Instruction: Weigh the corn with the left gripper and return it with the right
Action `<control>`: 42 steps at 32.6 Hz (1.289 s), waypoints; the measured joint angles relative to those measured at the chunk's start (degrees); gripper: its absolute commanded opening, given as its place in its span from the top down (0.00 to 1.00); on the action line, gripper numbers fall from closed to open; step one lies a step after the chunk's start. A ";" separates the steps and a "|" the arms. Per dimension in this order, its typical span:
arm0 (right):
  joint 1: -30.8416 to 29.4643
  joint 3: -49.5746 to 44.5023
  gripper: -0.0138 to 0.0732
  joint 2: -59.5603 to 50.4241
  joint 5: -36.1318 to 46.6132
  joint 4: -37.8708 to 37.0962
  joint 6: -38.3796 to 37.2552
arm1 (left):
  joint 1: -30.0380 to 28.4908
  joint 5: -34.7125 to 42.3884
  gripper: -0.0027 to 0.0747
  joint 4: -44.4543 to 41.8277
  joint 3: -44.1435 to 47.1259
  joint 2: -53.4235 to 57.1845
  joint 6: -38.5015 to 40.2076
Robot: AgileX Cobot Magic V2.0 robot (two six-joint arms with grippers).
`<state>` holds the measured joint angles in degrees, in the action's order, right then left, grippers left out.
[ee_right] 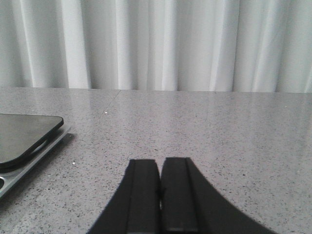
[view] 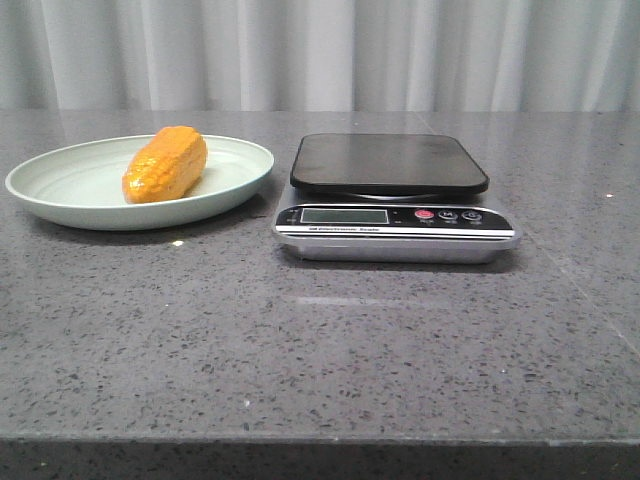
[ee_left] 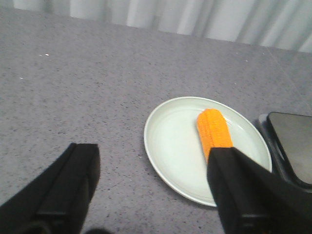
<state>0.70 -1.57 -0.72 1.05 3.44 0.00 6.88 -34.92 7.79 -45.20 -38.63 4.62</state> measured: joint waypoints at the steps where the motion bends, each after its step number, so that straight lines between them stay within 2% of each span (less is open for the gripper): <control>1: 0.00 0.00 0.67 0.00 0.00 0.00 0.00 | 0.96 -0.15 0.21 0.25 -0.79 -1.47 -0.10; 7: 0.00 0.00 0.67 0.00 0.00 0.00 0.00 | 9.65 -0.43 0.21 0.21 -7.15 -13.60 -0.10; 12: 0.00 0.00 0.67 0.00 0.00 0.00 0.00 | 15.82 -0.43 0.22 -3.63 -13.67 -26.38 1.28; 23: 0.00 0.00 0.67 0.00 0.00 0.00 0.00 | 17.90 -2.29 0.22 -5.35 -27.02 -47.37 6.44; 33: 0.00 0.00 0.67 0.00 0.00 0.00 0.00 | 17.90 -10.54 0.23 -5.69 -34.83 -60.65 7.44; 38: 0.00 0.00 0.67 0.00 0.00 0.00 0.00 | 17.90 -13.36 0.43 -6.28 -35.78 -63.66 8.78; 40: 0.00 0.00 0.67 0.00 0.00 0.00 0.00 | 17.90 -13.62 0.59 -6.39 -36.12 -63.80 9.19; 42: 0.00 0.00 0.67 0.00 0.00 0.00 0.00 | 17.90 -13.90 0.70 -6.39 -36.31 -63.91 9.33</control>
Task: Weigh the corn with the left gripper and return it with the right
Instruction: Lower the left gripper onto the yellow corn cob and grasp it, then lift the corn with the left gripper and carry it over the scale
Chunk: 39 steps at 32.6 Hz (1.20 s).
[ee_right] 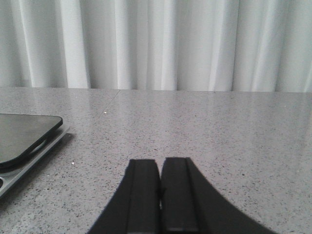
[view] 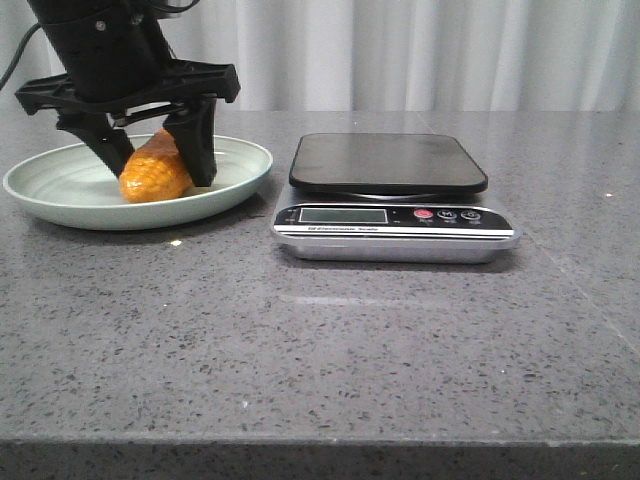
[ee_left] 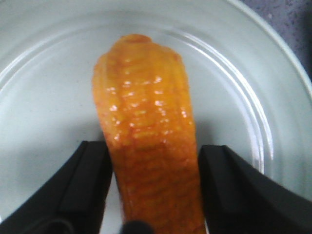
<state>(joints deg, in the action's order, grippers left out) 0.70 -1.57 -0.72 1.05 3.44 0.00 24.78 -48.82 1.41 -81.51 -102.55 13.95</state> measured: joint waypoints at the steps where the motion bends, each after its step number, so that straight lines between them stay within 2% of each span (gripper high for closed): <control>1: 0.00 0.00 0.67 0.00 0.00 0.00 0.00 | 0.00 -0.40 0.74 0.00 -0.42 0.00 0.11; 3: 0.00 0.00 0.67 0.00 0.00 0.00 0.00 | 0.00 -1.12 0.80 0.00 -1.47 -0.08 0.23; 8: 0.00 0.00 0.67 0.00 0.00 0.00 0.00 | 1.98 -3.44 0.80 -0.02 -7.02 -0.08 0.30; 18: 0.00 0.00 0.67 0.00 0.00 0.00 0.00 | 13.15 0.22 0.80 0.48 -12.35 -0.98 1.48; 30: 0.00 0.00 0.67 0.00 0.04 0.00 0.00 | 16.02 0.23 0.80 2.27 -17.66 -7.05 5.96; 33: 0.00 0.00 0.67 0.00 0.04 0.00 0.00 | 16.15 0.14 0.74 2.78 -18.67 -8.41 7.51; 39: 0.37 0.00 0.67 0.00 0.04 0.00 0.00 | 16.27 0.25 0.51 4.75 -19.55 -9.89 8.19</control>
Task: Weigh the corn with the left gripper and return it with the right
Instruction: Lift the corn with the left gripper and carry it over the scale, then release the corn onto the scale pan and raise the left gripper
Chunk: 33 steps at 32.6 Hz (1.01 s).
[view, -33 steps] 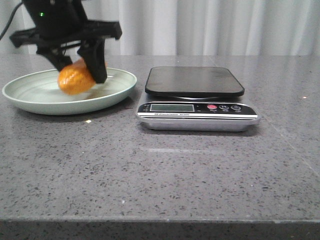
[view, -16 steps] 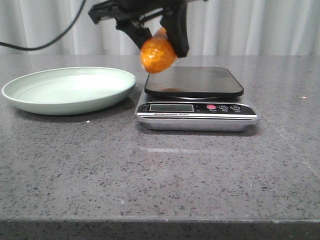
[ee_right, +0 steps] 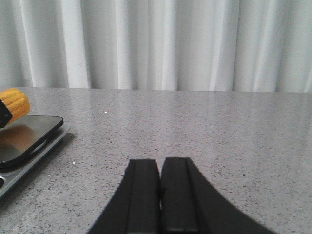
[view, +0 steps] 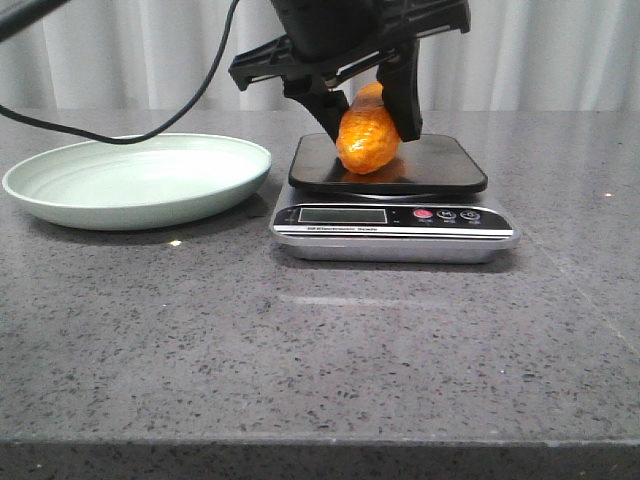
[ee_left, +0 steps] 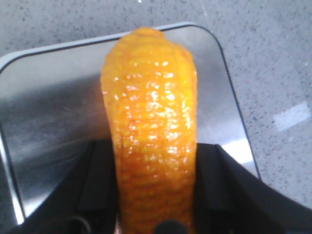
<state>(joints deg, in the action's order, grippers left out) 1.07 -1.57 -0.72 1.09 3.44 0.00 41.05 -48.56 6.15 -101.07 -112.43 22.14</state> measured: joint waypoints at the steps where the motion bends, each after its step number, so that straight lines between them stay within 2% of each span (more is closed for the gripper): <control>1: 0.14 0.00 0.67 0.00 0.00 0.00 0.00 | 0.00 0.28 0.48 0.40 -0.09 -0.05 0.09; 8: 1.05 0.00 0.67 0.00 0.00 0.00 0.00 | 0.00 1.24 0.28 2.46 -0.09 -0.34 0.22; 11: 1.05 0.00 0.67 0.00 0.00 0.00 0.00 | 0.00 1.47 0.25 2.69 -0.12 -0.34 0.22; 18: 1.05 0.00 0.67 0.00 0.00 0.00 0.00 | 0.00 -0.86 0.27 -1.52 -1.59 -0.49 0.22; 27: 1.05 0.00 0.67 0.00 0.00 0.00 0.00 | 0.00 -5.99 0.38 -10.49 -6.31 1.30 0.22; 33: 1.05 0.00 0.67 0.00 0.00 0.00 0.00 | 0.20 -7.54 0.45 -11.71 -6.20 8.13 -0.74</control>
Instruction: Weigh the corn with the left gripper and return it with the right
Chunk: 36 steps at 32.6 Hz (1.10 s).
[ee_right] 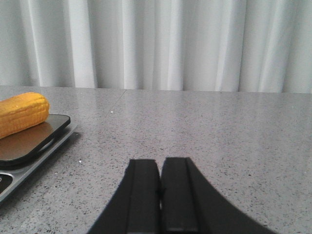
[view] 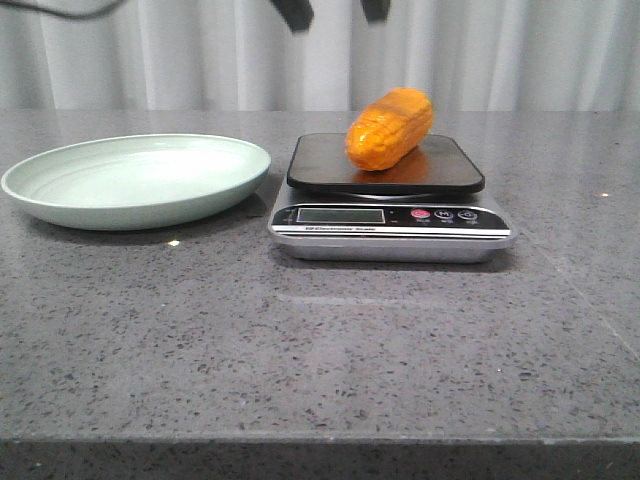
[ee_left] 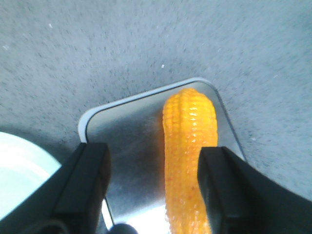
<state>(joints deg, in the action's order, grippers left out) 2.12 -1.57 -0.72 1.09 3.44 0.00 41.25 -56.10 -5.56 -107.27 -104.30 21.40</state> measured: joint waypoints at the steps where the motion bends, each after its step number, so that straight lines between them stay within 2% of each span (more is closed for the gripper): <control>1: 0.00 0.00 0.67 0.00 0.00 0.00 0.00 | 0.00 -0.01 0.46 0.00 0.29 0.88 -0.40; 8: 0.00 0.00 0.67 0.00 0.00 0.00 0.00 | 0.33 0.02 0.50 -1.62 8.24 10.90 -1.79; 24: 0.00 0.00 0.67 0.00 0.00 0.00 0.00 | 0.33 11.82 0.51 -9.39 41.34 46.61 -2.11; 29: 0.00 0.00 0.67 0.00 0.00 0.00 0.00 | 0.33 13.93 0.63 -11.17 50.87 57.90 -3.68; 34: 0.00 0.00 0.67 0.00 0.00 0.00 0.00 | 0.33 14.91 0.81 -11.57 58.87 69.35 -4.16; 36: 0.00 0.00 0.67 0.00 0.00 0.00 0.00 | 0.33 15.12 0.80 -11.87 61.53 74.25 -4.15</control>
<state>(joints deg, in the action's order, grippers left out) 2.12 -1.57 -0.72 1.09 3.44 0.00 41.59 -40.98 -17.43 -45.74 -30.06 17.25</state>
